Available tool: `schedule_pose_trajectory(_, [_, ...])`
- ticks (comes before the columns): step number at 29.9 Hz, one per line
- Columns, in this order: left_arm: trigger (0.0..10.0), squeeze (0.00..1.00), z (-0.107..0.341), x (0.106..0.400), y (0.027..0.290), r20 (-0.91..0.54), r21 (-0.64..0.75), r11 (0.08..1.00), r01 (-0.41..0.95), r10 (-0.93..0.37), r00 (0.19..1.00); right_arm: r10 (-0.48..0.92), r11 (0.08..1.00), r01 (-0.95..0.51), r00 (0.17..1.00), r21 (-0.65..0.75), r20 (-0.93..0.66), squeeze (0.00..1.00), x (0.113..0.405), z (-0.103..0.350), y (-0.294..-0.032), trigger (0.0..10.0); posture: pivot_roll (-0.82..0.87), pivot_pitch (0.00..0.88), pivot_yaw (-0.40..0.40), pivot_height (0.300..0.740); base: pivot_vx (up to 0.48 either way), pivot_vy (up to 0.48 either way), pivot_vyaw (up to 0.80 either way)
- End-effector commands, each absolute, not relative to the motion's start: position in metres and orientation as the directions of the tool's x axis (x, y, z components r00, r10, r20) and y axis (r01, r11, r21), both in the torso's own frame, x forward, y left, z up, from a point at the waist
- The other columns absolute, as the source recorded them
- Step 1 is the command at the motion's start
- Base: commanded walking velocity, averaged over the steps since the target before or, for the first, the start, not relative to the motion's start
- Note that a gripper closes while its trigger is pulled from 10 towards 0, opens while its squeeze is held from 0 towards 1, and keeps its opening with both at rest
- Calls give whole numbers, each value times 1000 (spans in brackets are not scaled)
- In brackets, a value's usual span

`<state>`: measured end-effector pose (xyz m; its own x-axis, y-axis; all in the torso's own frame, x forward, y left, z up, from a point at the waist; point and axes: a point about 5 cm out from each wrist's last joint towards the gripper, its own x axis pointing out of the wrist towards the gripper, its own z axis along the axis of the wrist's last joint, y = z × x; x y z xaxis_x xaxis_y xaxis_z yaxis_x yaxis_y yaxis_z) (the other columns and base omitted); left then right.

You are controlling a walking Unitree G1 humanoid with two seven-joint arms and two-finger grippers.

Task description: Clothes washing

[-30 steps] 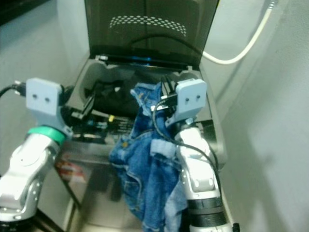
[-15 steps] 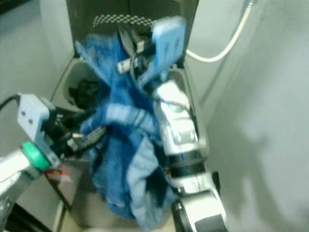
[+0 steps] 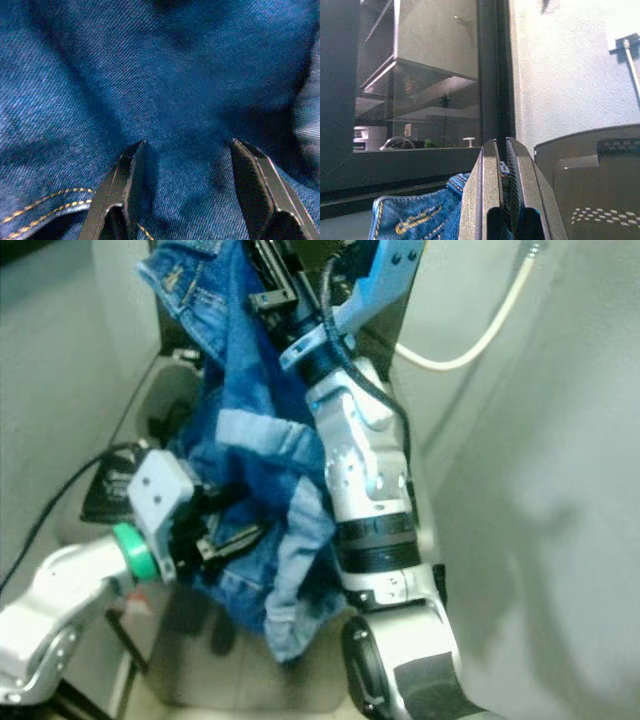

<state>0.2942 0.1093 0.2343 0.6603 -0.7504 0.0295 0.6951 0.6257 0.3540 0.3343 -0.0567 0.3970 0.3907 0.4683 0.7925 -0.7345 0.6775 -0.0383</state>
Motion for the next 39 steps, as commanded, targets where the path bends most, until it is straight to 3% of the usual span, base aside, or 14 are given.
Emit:
schedule_pose_trajectory(1, [10000, 0, 219, 309, 117, -47, 366, 684, 631, -664, 746, 441, 666, -743, 319, -67, 839, 0, 325, 417, -61, 10000, 119, 44, -29, 740, 0, 0, 0])
schedule_pose_trajectory(9, [10000, 0, 210, 324, 122, -100, 297, 772, 562, -560, 822, 421, 695, -718, 367, -35, 829, 0, 333, 409, -67, 10000, 114, 47, -21, 740, 0, 0, 0])
schedule_pose_trajectory(10, [8980, 0, 207, 323, 121, -111, 279, 767, 578, -572, 813, 421, 697, -716, 370, -34, 828, 0, 334, 409, -68, 10000, 113, 49, -20, 740, 0, 0, 0])
schedule_pose_trajectory(11, [8980, 0, 207, 323, 121, -111, 279, 767, 578, -572, 813, 421, 697, -716, 370, -34, 828, 0, 334, 409, -68, 10000, 113, 49, -20, 740, 0, 0, 0])
schedule_pose_trajectory(12, [6706, 0, 204, 321, 119, -118, 268, 758, 594, -586, 801, 421, 699, -714, 373, -34, 827, 0, 334, 408, -68, 10000, 114, 54, -19, 740, 0, 0, 0])
schedule_pose_trajectory(13, [6706, 0, 204, 321, 119, -118, 268, 758, 594, -586, 801, 421, 699, -714, 373, -34, 827, 0, 334, 408, -68, 10000, 114, 54, -19, 740, 0, 0, 0])
schedule_pose_trajectory(14, [4745, 0, 202, 320, 118, -118, 269, 755, 598, -590, 799, 422, 699, -714, 373, -34, 826, 0, 334, 408, -68, 10000, 114, 55, -19, 740, 0, 0, 0])
schedule_pose_trajectory(15, [4078, 0, 202, 321, 118, -113, 267, 758, 595, -588, 801, 422, 699, -715, 374, -33, 826, 0, 334, 408, -68, 10000, 114, 57, -19, 740, 0, 0, 0])
schedule_pose_trajectory(16, [0, 0, 202, 322, 117, -107, 272, 761, 589, -585, 804, 421, 699, -714, 376, -31, 826, 0, 334, 408, -69, 10000, 115, 58, -19, 740, 0, 0, 0])
schedule_pose_trajectory(29, [0, 0, 210, 328, 119, -66, 303, 784, 542, -550, 833, 412, 708, -706, 380, -28, 828, 0, 335, 408, -71, 10000, 113, 63, -15, 740, 0, 0, 0])
schedule_pose_trajectory(35, [0, 0, 229, 346, 135, 28, 419, 827, 375, -425, 905, 421, 719, -693, 381, -47, 823, 0, 333, 404, -72, 10000, 109, 69, -12, 740, 0, 0, 0])
schedule_pose_trajectory(36, [0, 0, 242, 357, 148, 88, 480, 838, 260, -341, 936, 430, 730, -681, 383, -65, 818, 0, 333, 402, -73, 10000, 104, 74, -8, 740, 0, 0, 0])
schedule_pose_trajectory(38, [0, 0, 242, 357, 148, 88, 480, 838, 260, -341, 936, 430, 730, -681, 383, -65, 818, 0, 333, 402, -73, 10000, 104, 74, -8, 740, 0, 0, 0])
schedule_pose_trajectory(39, [0, 0, 258, 367, 162, 151, 546, 825, 147, -269, 951, 439, 740, -667, 384, -85, 812, 0, 332, 399, -74, 10000, 98, 81, -4, 740, 0, 0, 0])
